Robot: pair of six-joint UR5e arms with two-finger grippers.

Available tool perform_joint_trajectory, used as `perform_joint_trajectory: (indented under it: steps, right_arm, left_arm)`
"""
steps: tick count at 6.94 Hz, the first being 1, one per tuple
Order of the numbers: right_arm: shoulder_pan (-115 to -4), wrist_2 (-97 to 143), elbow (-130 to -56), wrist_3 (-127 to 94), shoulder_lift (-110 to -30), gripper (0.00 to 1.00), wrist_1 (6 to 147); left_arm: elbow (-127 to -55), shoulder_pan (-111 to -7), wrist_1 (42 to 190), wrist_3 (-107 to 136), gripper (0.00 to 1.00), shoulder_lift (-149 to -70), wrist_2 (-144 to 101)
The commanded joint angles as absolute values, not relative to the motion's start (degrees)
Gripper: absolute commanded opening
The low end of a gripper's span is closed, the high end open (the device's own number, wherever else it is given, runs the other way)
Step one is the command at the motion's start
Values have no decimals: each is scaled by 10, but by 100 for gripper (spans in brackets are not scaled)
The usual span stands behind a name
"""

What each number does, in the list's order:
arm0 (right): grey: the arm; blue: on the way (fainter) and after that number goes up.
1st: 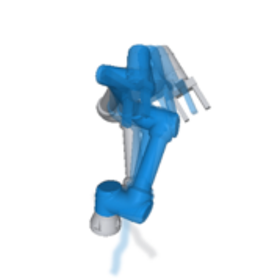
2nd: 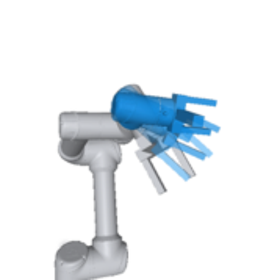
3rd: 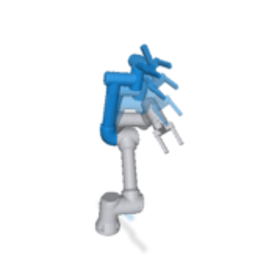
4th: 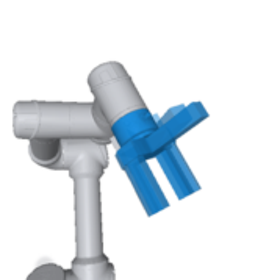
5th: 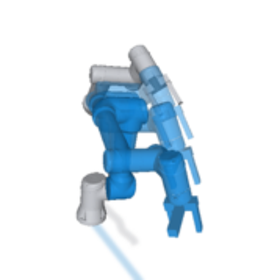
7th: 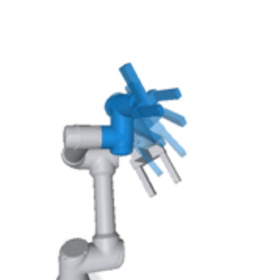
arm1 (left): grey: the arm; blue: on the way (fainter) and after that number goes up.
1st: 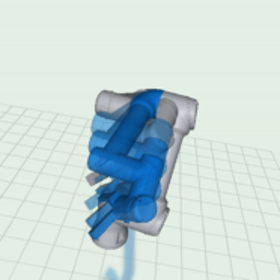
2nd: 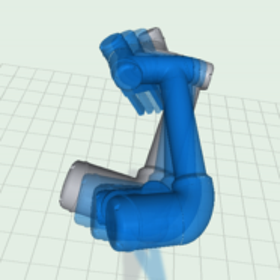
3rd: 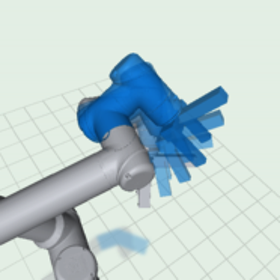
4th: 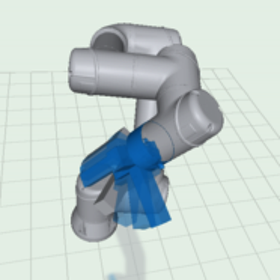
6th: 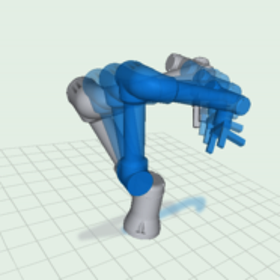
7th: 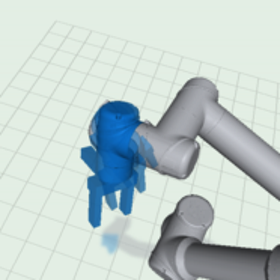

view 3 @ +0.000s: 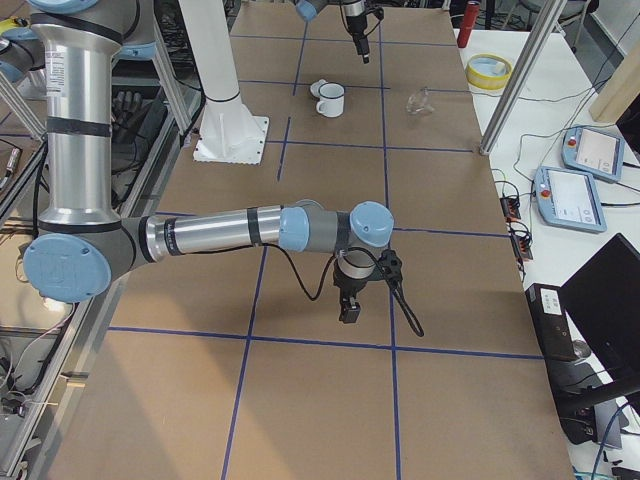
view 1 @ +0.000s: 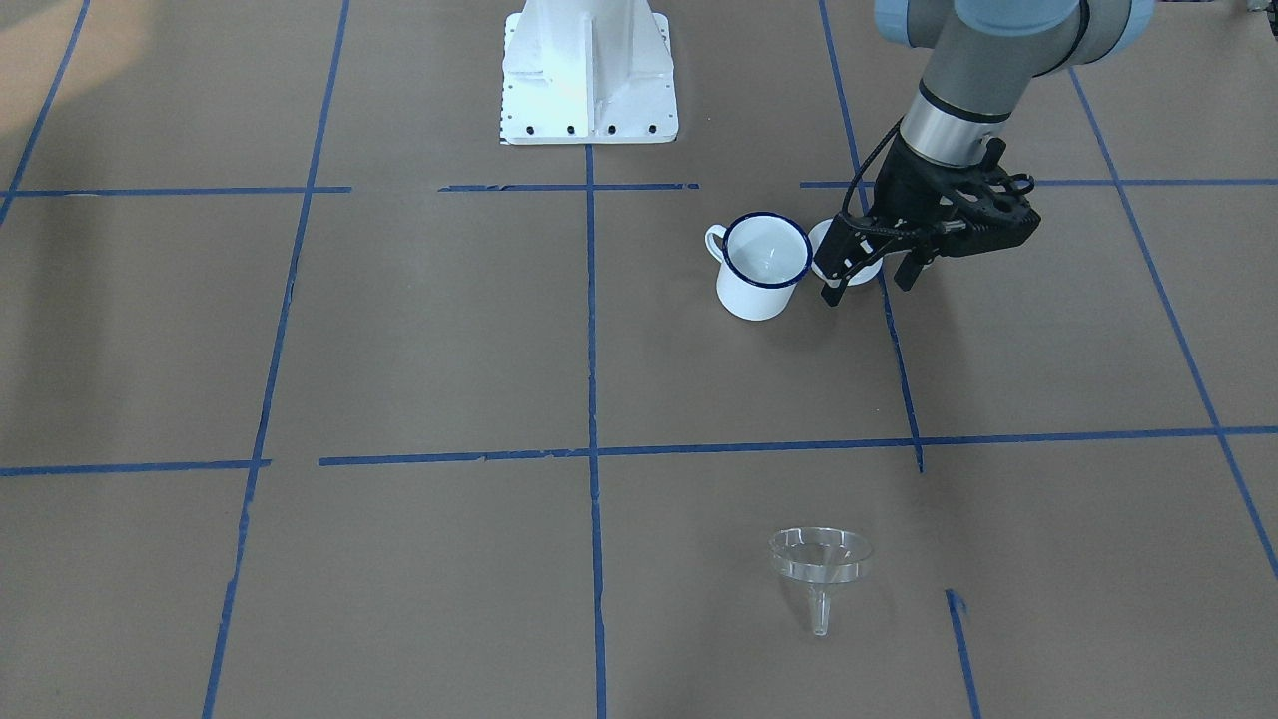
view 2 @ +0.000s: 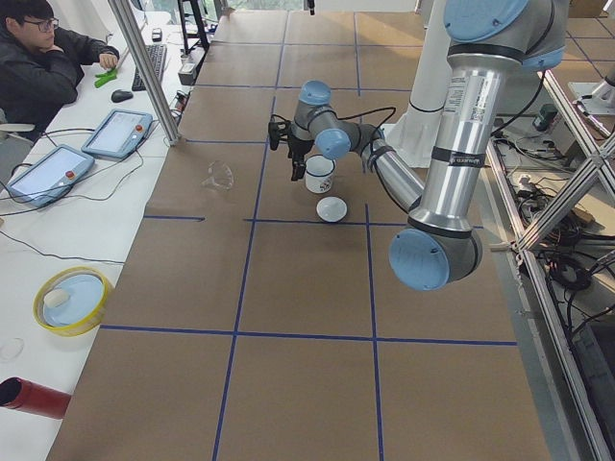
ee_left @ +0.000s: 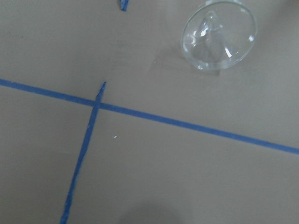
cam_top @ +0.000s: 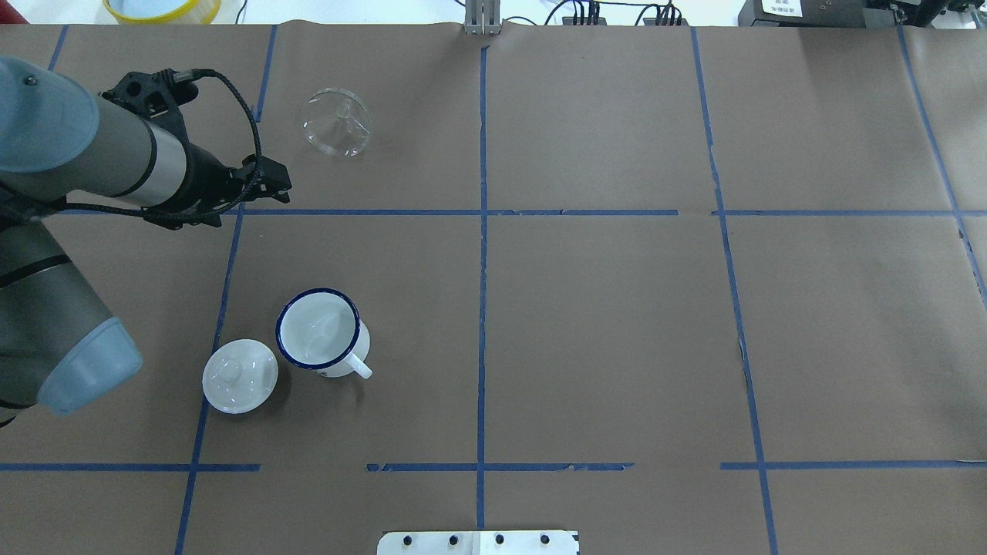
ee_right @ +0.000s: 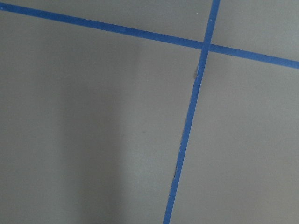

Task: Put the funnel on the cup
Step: 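Move the left gripper to the clear glass funnel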

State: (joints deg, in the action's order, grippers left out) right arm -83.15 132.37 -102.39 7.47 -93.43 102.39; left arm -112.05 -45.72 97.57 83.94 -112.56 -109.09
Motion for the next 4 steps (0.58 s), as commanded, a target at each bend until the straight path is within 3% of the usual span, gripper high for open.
perform_joint_trajectory:
  steps: [1, 2, 4]
  right_arm:
    - [-831, 1324, -1024, 75, -934, 100, 1024]
    - [-831, 1324, -1023, 75, -934, 100, 1024]
    - [-831, 1324, -1023, 74, -934, 100, 1024]
  left_arm:
    - [-1035, -479, 1077, 1068, 100, -1183, -1064]
    - [-973, -479, 1145, 1171, 100, -1205, -1003]
    - [-782, -479, 1224, 1341, 100, -1292, -915]
